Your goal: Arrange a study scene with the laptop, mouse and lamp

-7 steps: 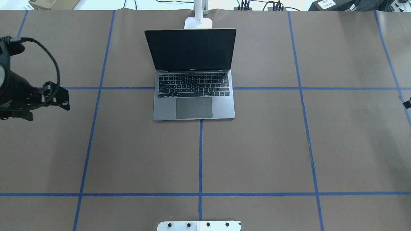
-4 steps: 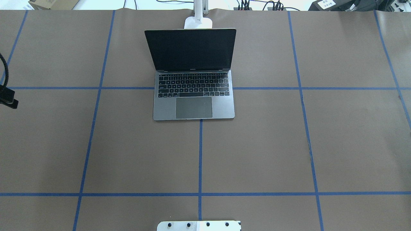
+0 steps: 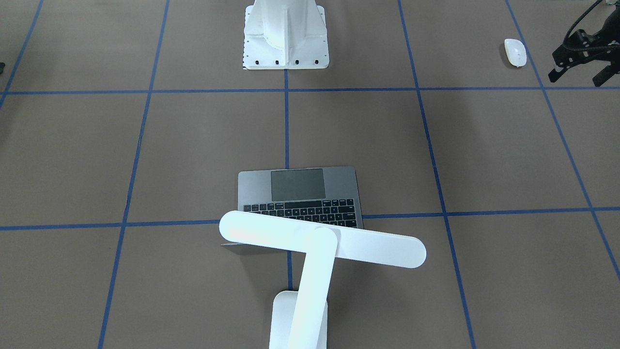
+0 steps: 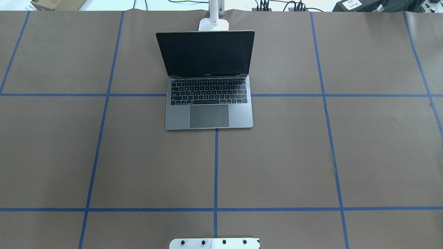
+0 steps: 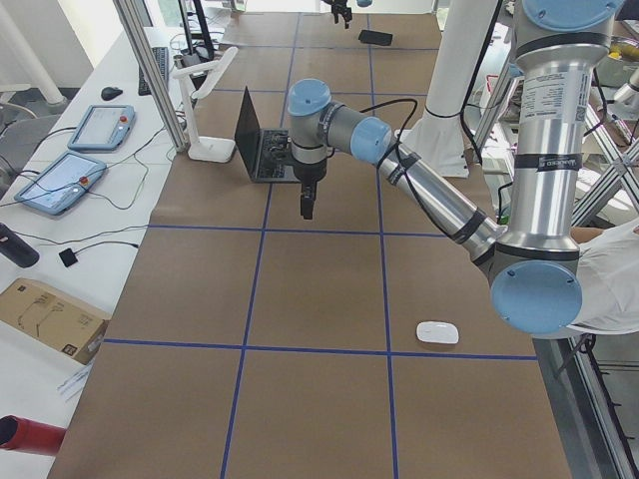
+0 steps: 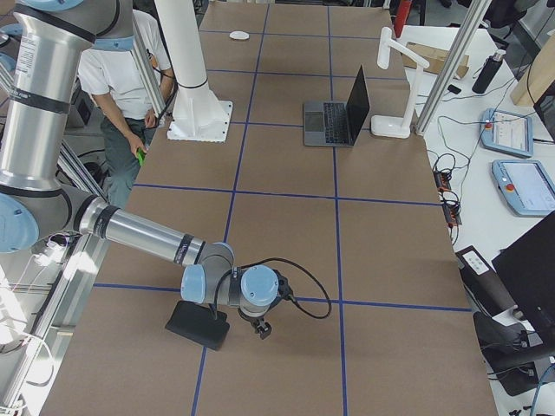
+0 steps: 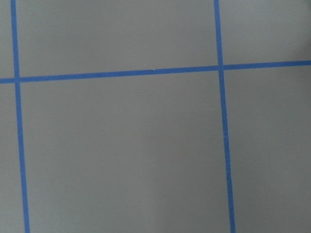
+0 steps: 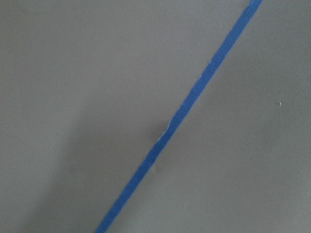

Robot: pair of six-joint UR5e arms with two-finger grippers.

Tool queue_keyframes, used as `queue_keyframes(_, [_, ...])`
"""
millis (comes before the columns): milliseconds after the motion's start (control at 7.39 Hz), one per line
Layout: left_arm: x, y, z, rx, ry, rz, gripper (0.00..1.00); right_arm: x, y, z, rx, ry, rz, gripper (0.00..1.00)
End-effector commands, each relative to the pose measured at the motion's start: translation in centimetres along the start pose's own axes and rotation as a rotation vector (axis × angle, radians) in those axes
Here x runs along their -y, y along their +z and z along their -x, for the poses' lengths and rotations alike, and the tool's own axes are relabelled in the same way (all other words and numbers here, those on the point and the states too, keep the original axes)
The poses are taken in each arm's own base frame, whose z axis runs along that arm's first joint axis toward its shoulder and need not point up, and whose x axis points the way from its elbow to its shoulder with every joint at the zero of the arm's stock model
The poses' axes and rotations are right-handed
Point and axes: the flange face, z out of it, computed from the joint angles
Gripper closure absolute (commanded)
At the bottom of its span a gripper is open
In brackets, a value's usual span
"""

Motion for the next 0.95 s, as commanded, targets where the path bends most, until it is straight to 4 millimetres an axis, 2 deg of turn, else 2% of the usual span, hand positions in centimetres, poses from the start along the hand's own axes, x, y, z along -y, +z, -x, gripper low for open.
queue_keyframes(0, [0.1, -0.9, 1.1, 0.001, 0.020, -0.017, 0.00, -2.4, -0.3, -0.1, 0.158, -0.025, 0.097, 0.02])
queue_keyframes(135, [0.1, -1.1, 1.0, 0.001, 0.022, -0.020, 0.00, -3.2, 0.2, 0.0, 0.212, -0.041, 0.120, 0.02])
queue_keyframes(271, [0.0, -1.1, 1.0, 0.001, 0.023, -0.022, 0.00, -3.9, 0.7, 0.4, 0.269, 0.022, 0.119, 0.02])
queue_keyframes(406, [-0.1, -1.5, 0.6, 0.000, 0.029, -0.029, 0.00, -3.1, 1.4, -0.9, 0.312, 0.059, 0.097, 0.02])
queue_keyframes(541, [-0.1, -1.5, 0.6, 0.000, 0.031, -0.031, 0.00, -3.8, 3.0, -2.6, 0.346, 0.101, 0.104, 0.02])
queue_keyframes(812, [-0.6, -2.5, -0.3, -0.004, 0.040, -0.050, 0.00, -4.3, 3.8, -2.8, 0.385, 0.150, 0.095, 0.04])
